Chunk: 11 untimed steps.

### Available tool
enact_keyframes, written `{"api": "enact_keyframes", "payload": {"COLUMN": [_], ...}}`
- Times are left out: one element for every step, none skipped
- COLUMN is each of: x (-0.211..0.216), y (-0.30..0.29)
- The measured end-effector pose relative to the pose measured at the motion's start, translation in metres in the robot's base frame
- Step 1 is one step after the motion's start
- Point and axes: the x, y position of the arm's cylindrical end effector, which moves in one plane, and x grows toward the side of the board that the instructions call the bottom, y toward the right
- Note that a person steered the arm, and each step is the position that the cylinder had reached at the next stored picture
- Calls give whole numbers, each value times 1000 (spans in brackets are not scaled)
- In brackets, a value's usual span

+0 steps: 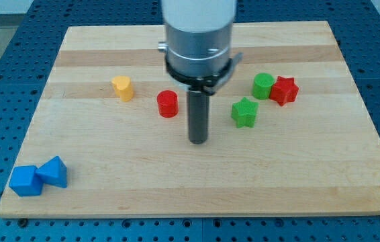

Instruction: Move arm to the top of yellow hexagon

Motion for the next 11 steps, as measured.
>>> {"api": "enact_keyframes", "payload": {"x": [-11,-42,-84,-118,-152,-186,-211,-217,-217,-211,-219], "y": [-2,1,30,76,103,112,99,68,45,29,44]}}
